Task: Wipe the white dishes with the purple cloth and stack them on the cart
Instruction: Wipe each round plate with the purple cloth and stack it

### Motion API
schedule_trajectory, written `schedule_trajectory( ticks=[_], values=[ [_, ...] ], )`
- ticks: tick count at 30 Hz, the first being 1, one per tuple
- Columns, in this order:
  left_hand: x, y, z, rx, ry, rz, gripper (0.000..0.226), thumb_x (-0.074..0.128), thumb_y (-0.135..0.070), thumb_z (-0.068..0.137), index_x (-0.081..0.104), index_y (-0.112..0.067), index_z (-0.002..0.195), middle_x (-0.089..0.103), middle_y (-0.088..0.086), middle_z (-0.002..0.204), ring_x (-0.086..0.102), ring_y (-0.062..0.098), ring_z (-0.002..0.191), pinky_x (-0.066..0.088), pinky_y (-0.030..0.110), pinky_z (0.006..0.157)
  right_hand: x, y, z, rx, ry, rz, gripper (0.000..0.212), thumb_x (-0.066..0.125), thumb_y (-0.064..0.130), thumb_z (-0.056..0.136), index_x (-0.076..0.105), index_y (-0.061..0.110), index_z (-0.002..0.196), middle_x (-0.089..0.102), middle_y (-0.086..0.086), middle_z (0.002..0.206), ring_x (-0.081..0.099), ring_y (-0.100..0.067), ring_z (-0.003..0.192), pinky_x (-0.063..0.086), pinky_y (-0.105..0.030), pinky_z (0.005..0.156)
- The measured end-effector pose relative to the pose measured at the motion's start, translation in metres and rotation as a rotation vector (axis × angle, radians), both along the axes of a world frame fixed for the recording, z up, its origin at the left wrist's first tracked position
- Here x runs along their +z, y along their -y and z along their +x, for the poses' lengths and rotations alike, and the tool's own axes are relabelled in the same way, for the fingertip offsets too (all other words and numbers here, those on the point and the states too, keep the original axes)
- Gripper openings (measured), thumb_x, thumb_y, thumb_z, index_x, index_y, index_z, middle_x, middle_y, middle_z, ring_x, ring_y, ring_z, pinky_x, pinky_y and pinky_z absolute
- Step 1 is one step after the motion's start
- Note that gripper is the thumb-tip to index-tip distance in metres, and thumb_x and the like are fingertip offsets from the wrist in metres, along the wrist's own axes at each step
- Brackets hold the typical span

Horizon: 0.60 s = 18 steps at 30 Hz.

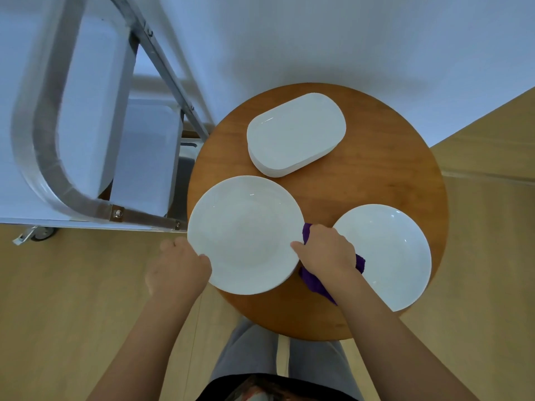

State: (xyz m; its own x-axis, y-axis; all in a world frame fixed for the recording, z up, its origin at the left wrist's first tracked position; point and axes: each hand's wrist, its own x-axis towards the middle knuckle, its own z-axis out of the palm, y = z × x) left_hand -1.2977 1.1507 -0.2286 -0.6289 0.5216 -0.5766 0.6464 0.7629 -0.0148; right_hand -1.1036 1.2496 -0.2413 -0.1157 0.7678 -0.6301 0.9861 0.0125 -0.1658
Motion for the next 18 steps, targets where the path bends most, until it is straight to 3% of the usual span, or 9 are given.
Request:
schedule_trajectory(
  ticks=[2, 5, 8, 11, 14, 18],
  values=[
    [0.006, -0.002, 0.010, -0.040, -0.045, -0.007, 0.043, 0.046, -0.038, 0.093, 0.047, -0.006, 0.121, 0.053, 0.009, 0.106, 0.050, 0.020, 0.083, 0.044, 0.030, 0.067, 0.001, 0.004, 0.010, -0.054, -0.070, -0.012, 0.031, 0.047, 0.054, 0.090, 0.043, 0.023, 0.088, 0.050, 0.007, 0.078, 0.049, -0.011, 0.073, 0.040, -0.026, 0.064],
    [0.013, -0.011, 0.041, -0.157, -0.005, 0.066, 0.036, 0.043, -0.045, 0.094, 0.050, -0.012, 0.108, 0.053, -0.001, 0.086, 0.053, 0.015, 0.073, 0.042, 0.024, 0.057, 0.007, 0.010, 0.038, -0.185, -0.193, -0.010, 0.031, 0.047, 0.053, 0.090, 0.045, 0.024, 0.079, 0.049, 0.009, 0.072, 0.051, -0.010, 0.067, 0.041, -0.025, 0.061],
    [0.004, -0.023, 0.098, -0.290, 0.224, 0.134, 0.024, 0.043, -0.039, 0.097, 0.053, -0.018, 0.094, 0.055, -0.002, 0.081, 0.057, 0.015, 0.075, 0.049, 0.028, 0.068, 0.019, 0.013, 0.080, -0.461, -0.409, -0.017, 0.022, 0.054, 0.039, 0.091, 0.051, 0.025, 0.075, 0.059, 0.006, 0.073, 0.057, -0.012, 0.067, 0.043, -0.023, 0.055],
    [-0.022, -0.031, 0.156, -0.389, 0.410, 0.094, 0.030, 0.042, -0.038, 0.099, 0.053, -0.017, 0.080, 0.055, 0.000, 0.077, 0.060, 0.015, 0.076, 0.050, 0.027, 0.071, 0.031, 0.014, 0.122, -0.773, -0.626, 0.024, 0.016, 0.062, 0.028, 0.087, 0.059, 0.023, 0.072, 0.064, 0.003, 0.068, 0.062, -0.017, 0.068, 0.050, -0.029, 0.057],
    [-0.052, -0.044, 0.189, -0.399, 0.402, 0.045, 0.027, 0.041, -0.035, 0.101, 0.055, -0.013, 0.107, 0.055, 0.001, 0.086, 0.058, 0.013, 0.075, 0.052, 0.024, 0.071, 0.033, 0.014, 0.155, -0.986, -0.705, 0.066, 0.011, 0.064, 0.021, 0.084, 0.062, 0.021, 0.073, 0.066, 0.000, 0.071, 0.064, -0.023, 0.070, 0.051, -0.032, 0.060],
    [-0.080, -0.054, 0.199, -0.199, 0.423, 0.024, 0.037, 0.039, -0.046, 0.098, 0.056, -0.013, 0.103, 0.063, 0.003, 0.093, 0.060, 0.016, 0.079, 0.051, 0.025, 0.068, 0.026, 0.010, 0.183, -1.077, -0.739, 0.077, 0.010, 0.063, 0.017, 0.085, 0.062, 0.020, 0.075, 0.066, -0.004, 0.077, 0.064, -0.023, 0.072, 0.051, -0.032, 0.059]
  ],
)
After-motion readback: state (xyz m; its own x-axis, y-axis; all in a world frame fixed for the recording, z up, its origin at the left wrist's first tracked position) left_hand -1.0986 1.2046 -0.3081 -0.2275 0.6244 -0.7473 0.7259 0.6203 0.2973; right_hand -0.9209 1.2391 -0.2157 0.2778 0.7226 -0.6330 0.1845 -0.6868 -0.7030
